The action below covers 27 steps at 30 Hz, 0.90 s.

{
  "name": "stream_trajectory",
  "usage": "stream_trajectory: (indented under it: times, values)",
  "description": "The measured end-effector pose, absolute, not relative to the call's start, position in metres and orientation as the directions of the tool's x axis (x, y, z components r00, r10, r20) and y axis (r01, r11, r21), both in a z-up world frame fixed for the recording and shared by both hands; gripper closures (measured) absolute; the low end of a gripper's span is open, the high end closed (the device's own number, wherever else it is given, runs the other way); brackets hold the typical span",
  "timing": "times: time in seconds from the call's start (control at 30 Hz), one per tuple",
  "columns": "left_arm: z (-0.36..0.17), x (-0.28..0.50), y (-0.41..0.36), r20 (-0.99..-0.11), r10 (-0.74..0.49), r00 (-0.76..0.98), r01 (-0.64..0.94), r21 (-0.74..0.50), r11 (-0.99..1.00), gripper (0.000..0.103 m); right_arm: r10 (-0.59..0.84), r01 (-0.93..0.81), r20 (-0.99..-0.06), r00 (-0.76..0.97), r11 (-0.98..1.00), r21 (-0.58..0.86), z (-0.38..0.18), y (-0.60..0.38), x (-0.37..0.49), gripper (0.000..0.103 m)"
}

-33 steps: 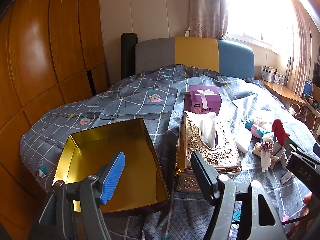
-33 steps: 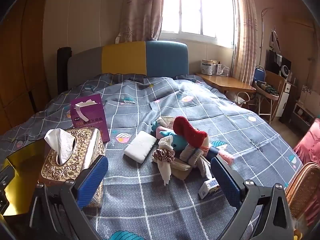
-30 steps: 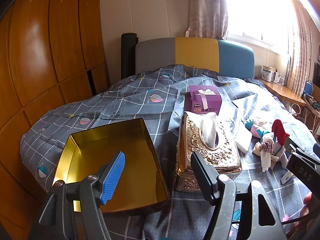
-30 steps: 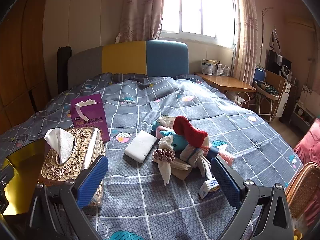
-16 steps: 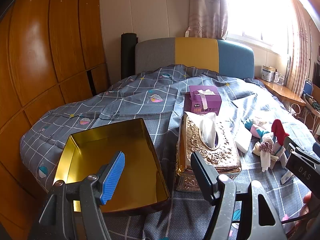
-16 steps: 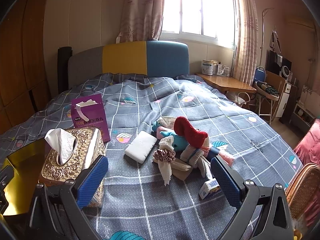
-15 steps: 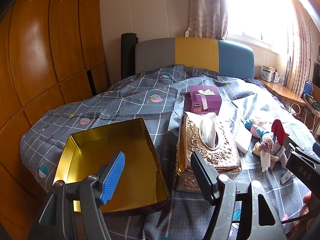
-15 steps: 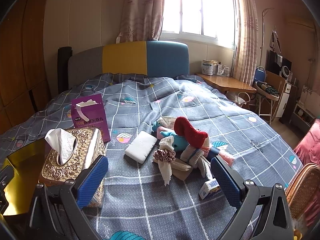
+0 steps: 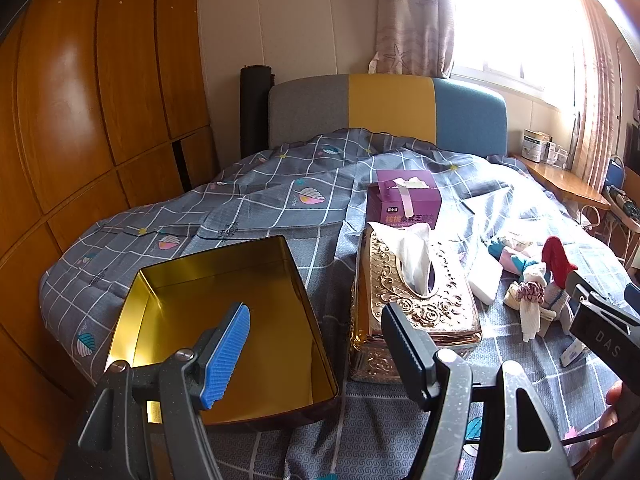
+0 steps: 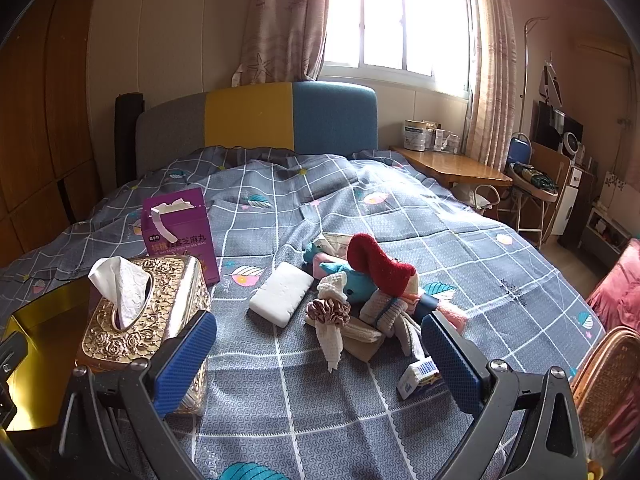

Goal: Organize soft objects

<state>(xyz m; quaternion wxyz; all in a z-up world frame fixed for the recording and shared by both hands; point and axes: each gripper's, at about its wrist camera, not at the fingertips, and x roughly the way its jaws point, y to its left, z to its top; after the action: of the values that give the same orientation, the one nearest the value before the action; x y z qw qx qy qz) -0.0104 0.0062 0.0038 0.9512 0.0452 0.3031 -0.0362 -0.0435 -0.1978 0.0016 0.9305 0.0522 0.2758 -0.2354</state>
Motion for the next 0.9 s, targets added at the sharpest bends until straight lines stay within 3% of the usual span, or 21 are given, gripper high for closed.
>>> stream_trajectory:
  times: [0.33,0.43,0.57,0.73,0.9]
  values:
    - [0.001,-0.009,0.0,-0.596,-0.079,0.799,0.142,0.06,0.988,0.034,-0.415,0.488,-0.541,0.731,0.873,-0.011,0.002,-0.216,-0.042,0.0]
    - [0.003,-0.006,-0.004,-0.61,-0.178,0.772,0.237,0.016,0.971,0.034,-0.418,0.511,-0.548,0.724,0.859,0.02,0.002,-0.238,-0.04,0.0]
    - [0.007,-0.003,-0.018,-0.635,-0.367,0.68,0.408,-0.088,0.909,0.031,-0.406,0.567,-0.634,0.658,0.822,0.062,-0.003,-0.285,-0.034,0.0]
    - [0.021,-0.002,-0.049,-0.616,-0.464,0.637,0.544,-0.068,0.837,0.029,-0.407,0.634,-0.698,0.589,0.768,0.087,-0.016,-0.347,-0.028,0.0]
    - [0.026,0.017,-0.083,-0.648,-0.509,0.567,0.603,-0.096,0.792,0.028,-0.444,0.694,-0.701,0.559,0.713,0.101,-0.031,-0.396,-0.028,0.0]
